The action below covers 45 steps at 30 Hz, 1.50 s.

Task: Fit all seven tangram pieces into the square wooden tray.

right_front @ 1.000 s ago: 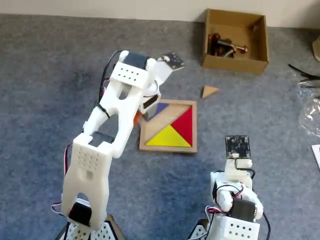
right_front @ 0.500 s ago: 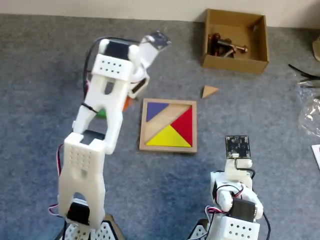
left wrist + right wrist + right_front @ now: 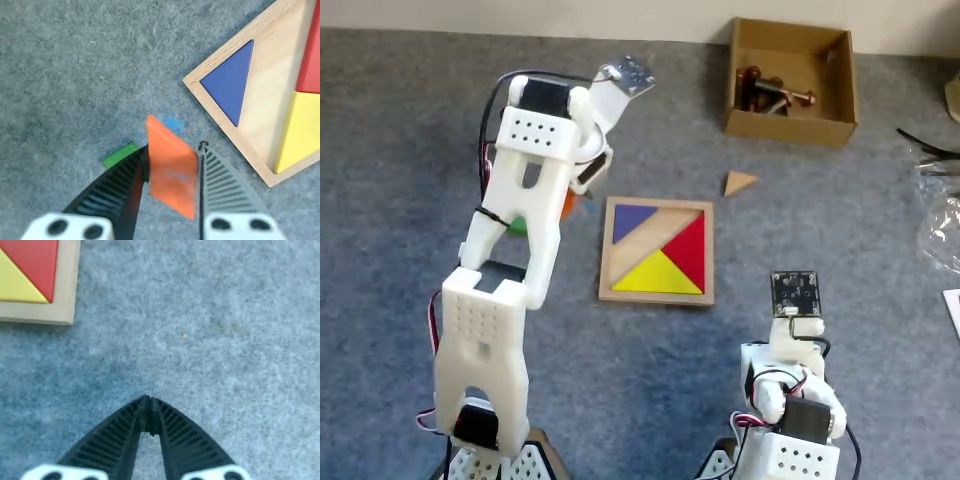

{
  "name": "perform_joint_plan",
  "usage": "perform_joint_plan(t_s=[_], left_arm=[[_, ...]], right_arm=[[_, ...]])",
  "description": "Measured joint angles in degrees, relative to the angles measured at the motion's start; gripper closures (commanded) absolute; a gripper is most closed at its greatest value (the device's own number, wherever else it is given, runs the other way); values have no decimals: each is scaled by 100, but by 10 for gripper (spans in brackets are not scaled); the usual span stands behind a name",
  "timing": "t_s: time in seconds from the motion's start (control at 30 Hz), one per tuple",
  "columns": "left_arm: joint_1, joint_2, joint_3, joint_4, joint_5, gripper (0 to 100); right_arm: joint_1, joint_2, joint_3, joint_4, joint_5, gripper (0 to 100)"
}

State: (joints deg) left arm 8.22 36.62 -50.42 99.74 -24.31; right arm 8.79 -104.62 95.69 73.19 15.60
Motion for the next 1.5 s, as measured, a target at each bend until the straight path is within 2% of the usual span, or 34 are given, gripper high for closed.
perform_joint_plan(t_s=[0.73, 1.07, 1.5], left_arm=[[35, 0, 9, 0, 0, 918], [747, 0, 18, 0, 9, 918], [1204, 0, 607, 0, 26, 918]], right_arm=[[0, 0, 0, 0, 0, 993], [0, 0, 0, 0, 0, 993], [0, 0, 0, 0, 0, 993]])
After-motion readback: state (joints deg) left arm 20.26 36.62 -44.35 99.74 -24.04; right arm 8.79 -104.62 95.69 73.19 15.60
